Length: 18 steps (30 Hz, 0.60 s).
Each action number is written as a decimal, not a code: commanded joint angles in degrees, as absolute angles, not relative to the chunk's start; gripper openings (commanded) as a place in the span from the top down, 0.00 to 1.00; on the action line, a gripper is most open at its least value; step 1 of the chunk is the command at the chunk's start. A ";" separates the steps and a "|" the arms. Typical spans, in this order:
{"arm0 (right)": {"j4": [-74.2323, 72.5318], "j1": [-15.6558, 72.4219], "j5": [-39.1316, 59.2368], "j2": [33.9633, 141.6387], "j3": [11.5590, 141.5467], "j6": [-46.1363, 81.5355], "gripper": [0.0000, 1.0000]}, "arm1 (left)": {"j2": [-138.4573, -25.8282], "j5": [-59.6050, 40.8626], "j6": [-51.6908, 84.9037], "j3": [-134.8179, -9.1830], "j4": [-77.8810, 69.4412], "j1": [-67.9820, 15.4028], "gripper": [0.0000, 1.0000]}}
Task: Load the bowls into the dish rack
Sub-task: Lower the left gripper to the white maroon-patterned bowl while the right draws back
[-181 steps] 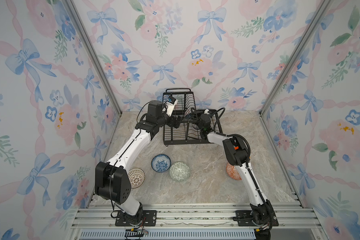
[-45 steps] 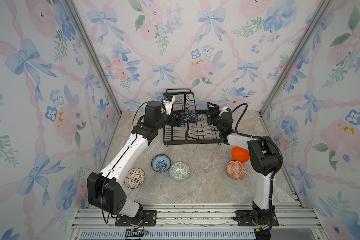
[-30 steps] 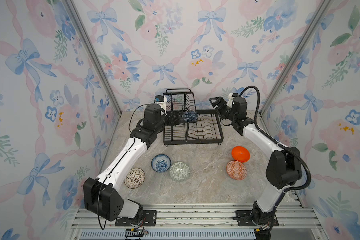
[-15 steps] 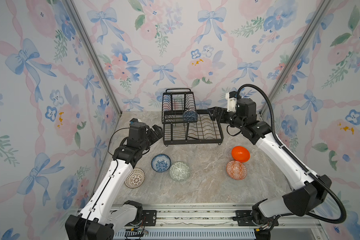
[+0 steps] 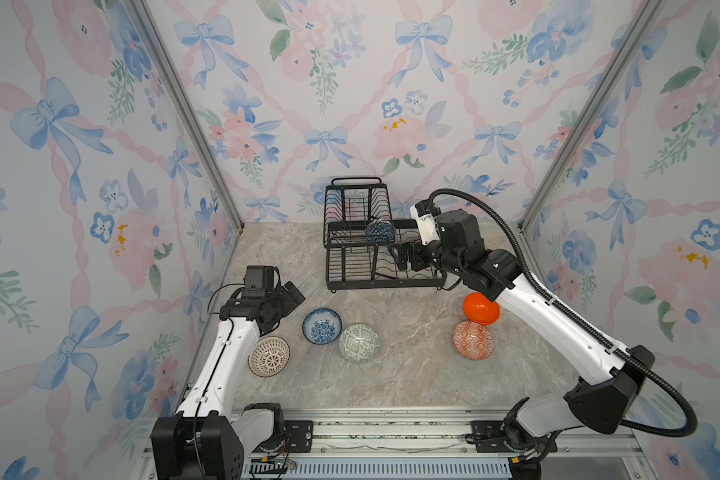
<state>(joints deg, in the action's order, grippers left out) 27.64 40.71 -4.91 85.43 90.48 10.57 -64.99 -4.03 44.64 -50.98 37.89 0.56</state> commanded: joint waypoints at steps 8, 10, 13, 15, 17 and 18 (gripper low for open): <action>24.81 51.10 -22.63 89.99 93.24 -4.13 0.03 | -65.49 -4.10 48.02 -44.71 41.07 1.77 0.02; 22.97 51.62 -24.16 89.93 92.11 -4.31 0.03 | -64.24 -3.96 49.82 -43.40 41.32 1.77 0.02; 21.22 51.67 -24.35 89.41 90.34 -4.72 0.03 | -62.04 -3.67 53.07 -39.98 41.31 1.82 0.02; 20.21 51.76 -25.81 88.97 89.09 -4.44 0.03 | -61.25 -3.11 53.74 -38.73 41.30 1.83 0.02; 19.17 51.94 -27.70 88.37 87.68 -3.62 0.03 | -61.31 -2.19 53.47 -37.69 41.31 1.86 0.02; 18.79 51.99 -27.39 88.06 87.00 -3.55 0.03 | -61.54 -1.94 53.27 -37.39 41.31 1.93 0.02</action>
<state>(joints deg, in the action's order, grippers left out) 21.50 51.59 -23.70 89.71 89.25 -2.66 -61.89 -3.57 51.72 -38.76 40.45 1.34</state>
